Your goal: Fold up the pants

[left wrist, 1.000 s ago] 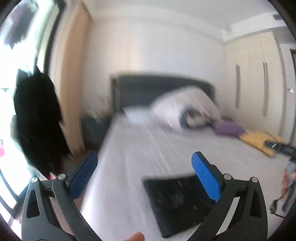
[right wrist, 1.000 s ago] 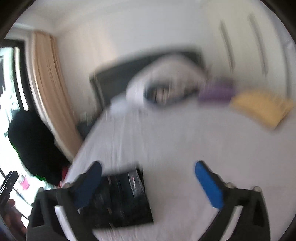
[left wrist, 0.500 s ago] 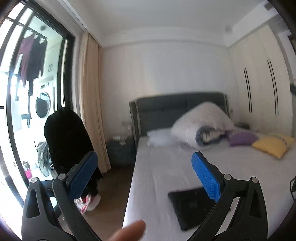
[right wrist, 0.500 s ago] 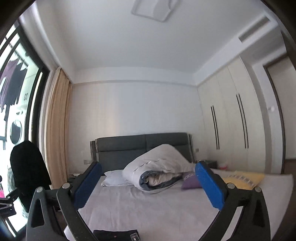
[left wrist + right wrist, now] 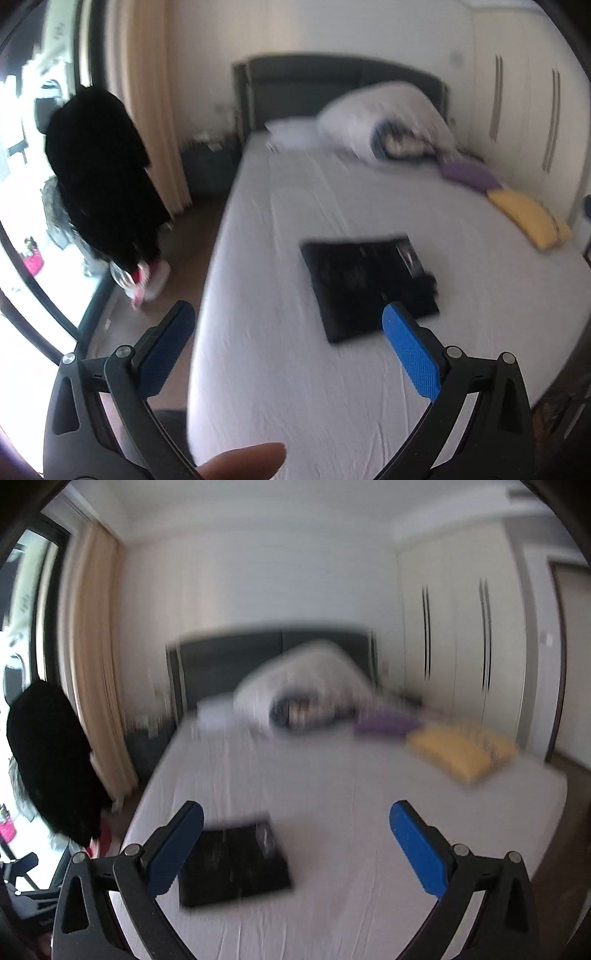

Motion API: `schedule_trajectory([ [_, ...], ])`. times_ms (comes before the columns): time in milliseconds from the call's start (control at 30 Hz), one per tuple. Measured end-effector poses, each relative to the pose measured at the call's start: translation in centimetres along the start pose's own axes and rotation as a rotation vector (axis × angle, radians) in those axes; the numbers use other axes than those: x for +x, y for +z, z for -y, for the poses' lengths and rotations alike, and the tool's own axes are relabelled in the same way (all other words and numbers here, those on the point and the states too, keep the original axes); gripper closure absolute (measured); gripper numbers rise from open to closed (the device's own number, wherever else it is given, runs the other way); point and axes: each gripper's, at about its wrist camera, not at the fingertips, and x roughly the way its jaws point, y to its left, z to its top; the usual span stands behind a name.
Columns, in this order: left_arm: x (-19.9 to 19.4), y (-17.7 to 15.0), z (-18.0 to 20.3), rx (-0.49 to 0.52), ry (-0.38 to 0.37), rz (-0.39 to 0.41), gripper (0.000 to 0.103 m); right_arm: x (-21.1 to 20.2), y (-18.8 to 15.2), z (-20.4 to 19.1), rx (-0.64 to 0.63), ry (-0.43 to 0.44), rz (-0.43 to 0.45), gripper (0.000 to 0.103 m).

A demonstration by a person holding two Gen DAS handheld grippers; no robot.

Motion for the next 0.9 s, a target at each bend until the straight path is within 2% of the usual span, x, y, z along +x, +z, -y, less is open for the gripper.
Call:
schedule_trajectory([
  [33, 0.9, -0.7, 0.5, 0.005, -0.01, -0.03, 0.0, 1.1, -0.9, -0.1, 0.005, 0.001, -0.049, 0.0],
  [133, 3.7, -2.3, 2.0, 0.007, -0.034, -0.085, 0.0, 2.8, -3.1, -0.8, -0.029, -0.004, -0.122, 0.0],
  [367, 8.6, -3.4, 3.2, -0.009, -0.065, -0.14, 0.0, 4.7, -4.8, -2.5, -0.117, -0.009, -0.164, 0.0],
  [600, 9.1, -3.3, 2.7, -0.024, -0.06, -0.156, 0.0, 5.4, -6.2, -3.7, -0.132, 0.011, -0.223, 0.0],
  [900, 9.0, -3.6, 2.5, -0.024, -0.055, -0.171, 0.0, 5.6, -6.9, -4.8, -0.159, 0.034, -0.251, 0.0],
])
